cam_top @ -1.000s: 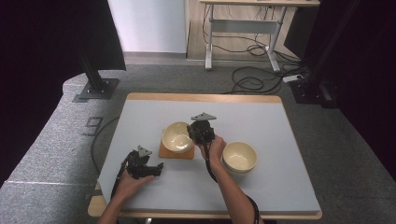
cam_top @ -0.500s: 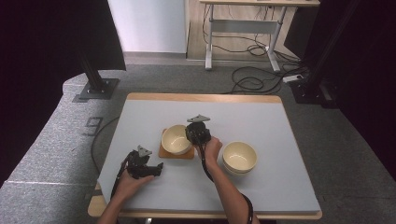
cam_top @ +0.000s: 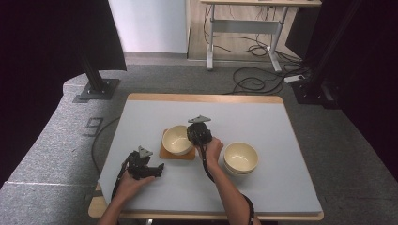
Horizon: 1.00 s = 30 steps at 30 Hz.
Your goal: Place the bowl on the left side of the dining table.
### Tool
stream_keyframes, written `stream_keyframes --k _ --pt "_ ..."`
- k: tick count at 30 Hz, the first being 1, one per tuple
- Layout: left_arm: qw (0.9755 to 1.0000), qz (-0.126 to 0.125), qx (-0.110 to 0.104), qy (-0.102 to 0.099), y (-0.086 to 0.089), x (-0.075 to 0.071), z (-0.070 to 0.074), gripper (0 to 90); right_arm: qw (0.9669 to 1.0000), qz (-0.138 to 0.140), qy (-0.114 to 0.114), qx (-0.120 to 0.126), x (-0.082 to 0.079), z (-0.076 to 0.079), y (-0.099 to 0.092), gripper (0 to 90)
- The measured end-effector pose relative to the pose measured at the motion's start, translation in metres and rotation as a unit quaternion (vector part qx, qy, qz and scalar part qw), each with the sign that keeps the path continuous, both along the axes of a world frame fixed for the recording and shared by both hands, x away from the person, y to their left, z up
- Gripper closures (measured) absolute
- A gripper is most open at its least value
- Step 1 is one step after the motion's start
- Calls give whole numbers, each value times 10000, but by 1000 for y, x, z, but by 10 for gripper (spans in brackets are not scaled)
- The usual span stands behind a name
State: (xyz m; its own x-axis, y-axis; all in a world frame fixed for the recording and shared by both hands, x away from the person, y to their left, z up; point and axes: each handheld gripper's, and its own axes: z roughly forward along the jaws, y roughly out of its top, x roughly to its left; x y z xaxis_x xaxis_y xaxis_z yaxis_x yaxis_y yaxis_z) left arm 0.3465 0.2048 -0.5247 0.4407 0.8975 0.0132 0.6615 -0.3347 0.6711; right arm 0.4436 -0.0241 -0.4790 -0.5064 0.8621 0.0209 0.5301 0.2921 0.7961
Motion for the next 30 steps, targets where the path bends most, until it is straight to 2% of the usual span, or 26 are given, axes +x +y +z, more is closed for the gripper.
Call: stream_keyframes --k 10,17,30 --pt "10000 2 -1 0 0 0 0 141 9999 -51 58 65 1 -3 -3 828" --pt "10000 0 -2 -3 0 0 0 141 9991 -145 310 249 5 -10 -12 826" --pt "10000 2 0 -7 0 0 0 141 9991 -228 342 115 5 -14 -12 814"
